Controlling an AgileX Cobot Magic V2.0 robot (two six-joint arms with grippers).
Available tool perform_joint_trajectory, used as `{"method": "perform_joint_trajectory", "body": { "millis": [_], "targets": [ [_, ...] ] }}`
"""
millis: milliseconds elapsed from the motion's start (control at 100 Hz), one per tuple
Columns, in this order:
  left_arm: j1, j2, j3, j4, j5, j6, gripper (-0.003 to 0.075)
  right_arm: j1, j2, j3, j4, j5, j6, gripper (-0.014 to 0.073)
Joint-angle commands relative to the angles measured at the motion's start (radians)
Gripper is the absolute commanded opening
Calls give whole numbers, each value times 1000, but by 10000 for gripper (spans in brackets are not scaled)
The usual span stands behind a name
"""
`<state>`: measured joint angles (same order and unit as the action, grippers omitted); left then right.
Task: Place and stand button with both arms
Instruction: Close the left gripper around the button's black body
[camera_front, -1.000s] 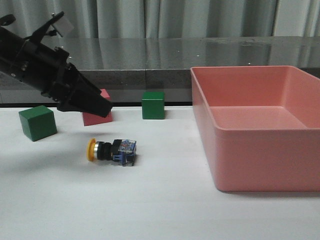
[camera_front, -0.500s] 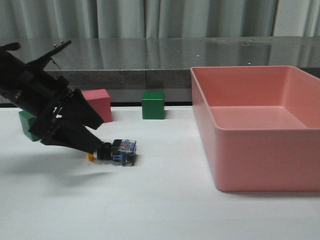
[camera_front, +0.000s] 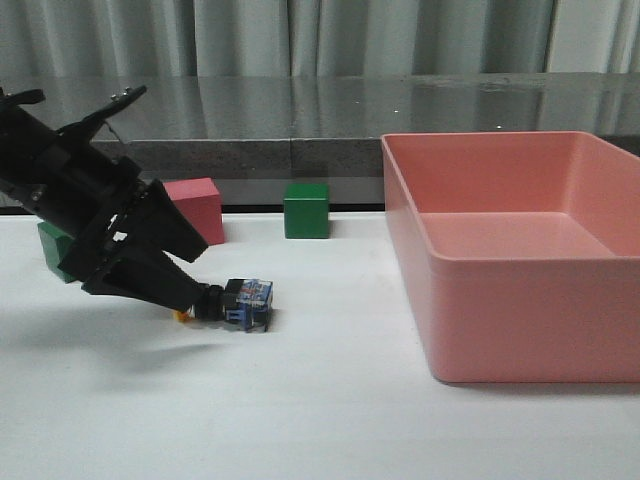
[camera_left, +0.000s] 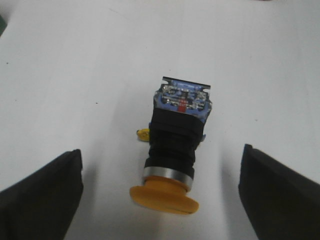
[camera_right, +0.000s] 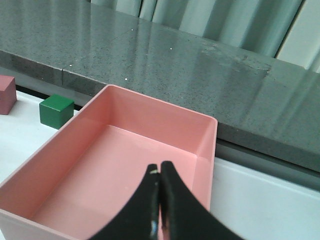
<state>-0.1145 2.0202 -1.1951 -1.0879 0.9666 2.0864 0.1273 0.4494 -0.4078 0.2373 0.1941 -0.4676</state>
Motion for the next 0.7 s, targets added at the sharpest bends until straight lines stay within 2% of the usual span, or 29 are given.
{"method": "perform_joint_trajectory", "body": {
  "millis": [0, 330, 450, 520, 590, 690],
  "targets": [
    [-17, -47, -19, -42, 2, 3, 597, -4, 2, -27, 8, -83, 3, -62],
    [-24, 13, -3, -44, -10, 24, 594, -4, 2, -27, 8, -83, 3, -62],
    [-24, 15, -3, -44, -7, 24, 545, -4, 2, -27, 8, -83, 3, -62],
    [-24, 15, -3, -44, -7, 24, 485, -4, 2, -27, 8, -83, 3, -62],
    [-24, 15, -3, -44, -7, 24, 388, -4, 2, -27, 8, -83, 3, -62],
    [-24, 15, -3, -44, -1, 24, 200, -4, 2, -27, 8, -83, 3, -62]
  ]
}}
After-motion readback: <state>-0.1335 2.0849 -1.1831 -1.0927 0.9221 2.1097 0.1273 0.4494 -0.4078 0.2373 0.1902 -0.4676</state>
